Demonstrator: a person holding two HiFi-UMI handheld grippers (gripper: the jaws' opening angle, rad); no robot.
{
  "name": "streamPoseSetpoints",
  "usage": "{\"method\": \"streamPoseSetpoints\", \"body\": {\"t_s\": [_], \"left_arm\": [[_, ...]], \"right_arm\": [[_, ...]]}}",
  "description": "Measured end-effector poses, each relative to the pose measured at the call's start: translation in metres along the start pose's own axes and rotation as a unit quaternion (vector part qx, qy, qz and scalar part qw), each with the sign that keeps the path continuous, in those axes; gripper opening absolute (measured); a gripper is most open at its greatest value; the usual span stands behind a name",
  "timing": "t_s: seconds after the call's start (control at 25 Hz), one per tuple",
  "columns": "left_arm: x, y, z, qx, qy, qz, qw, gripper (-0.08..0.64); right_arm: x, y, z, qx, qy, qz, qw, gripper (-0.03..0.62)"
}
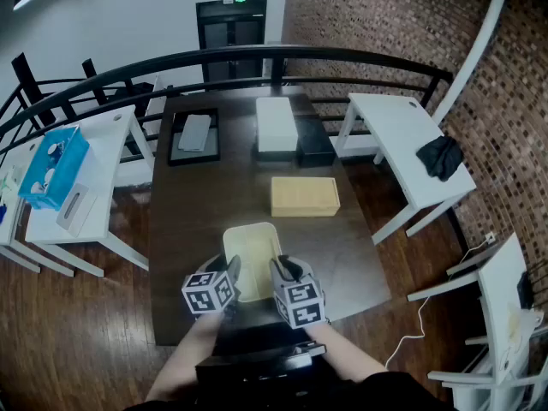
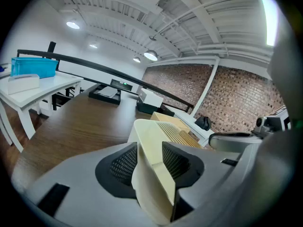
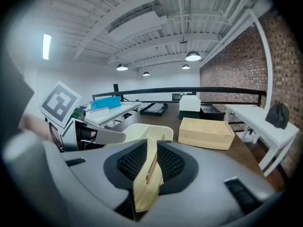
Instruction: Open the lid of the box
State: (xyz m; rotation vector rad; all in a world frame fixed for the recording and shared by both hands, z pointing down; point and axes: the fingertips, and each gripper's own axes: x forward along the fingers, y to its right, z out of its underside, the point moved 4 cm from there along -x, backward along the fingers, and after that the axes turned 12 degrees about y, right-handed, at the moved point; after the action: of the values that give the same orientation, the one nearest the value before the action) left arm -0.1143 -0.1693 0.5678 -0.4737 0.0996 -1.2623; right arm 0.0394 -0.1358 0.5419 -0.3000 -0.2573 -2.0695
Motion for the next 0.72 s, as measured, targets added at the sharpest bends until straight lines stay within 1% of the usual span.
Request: {"method": "streamPoseSetpoints", "body": {"t_s": [0.12, 0.24, 0.48, 0.52, 0.56, 0.72], "left_arm": [[-0.001, -0.001, 0.005, -0.014, -0.004, -0.001, 0.9999, 0.160], [-0.001, -0.001, 0.006, -0.019, -0.006, 0.000, 0.9998, 0.160], [0.000, 0.004, 0.005, 0.005, -0.011, 0.003, 0.9999, 0.155], [0.000, 0.005, 0.005, 0.012, -0.012, 0.003, 0.9999, 0.155], [0.001, 0.005, 0.005, 0.018, -0.013, 0.003, 0.9997, 0.155], [0.002, 0.006, 0.006, 0.029, -0.015, 0.006, 0.9994, 0.155]], "right_arm": [[0.010, 0.006, 0.014, -0.012, -0.017, 0.024, 0.999, 0.067], [0.017, 0.009, 0.024, -0.014, -0.038, 0.036, 0.999, 0.067], [0.023, 0.006, 0.033, -0.033, -0.057, 0.063, 0.996, 0.064], [0.024, 0.006, 0.033, -0.036, -0.058, 0.070, 0.995, 0.041], [0.025, 0.005, 0.034, -0.037, -0.058, 0.077, 0.995, 0.040], [0.026, 0.007, 0.036, -0.020, -0.059, 0.095, 0.994, 0.029]]}}
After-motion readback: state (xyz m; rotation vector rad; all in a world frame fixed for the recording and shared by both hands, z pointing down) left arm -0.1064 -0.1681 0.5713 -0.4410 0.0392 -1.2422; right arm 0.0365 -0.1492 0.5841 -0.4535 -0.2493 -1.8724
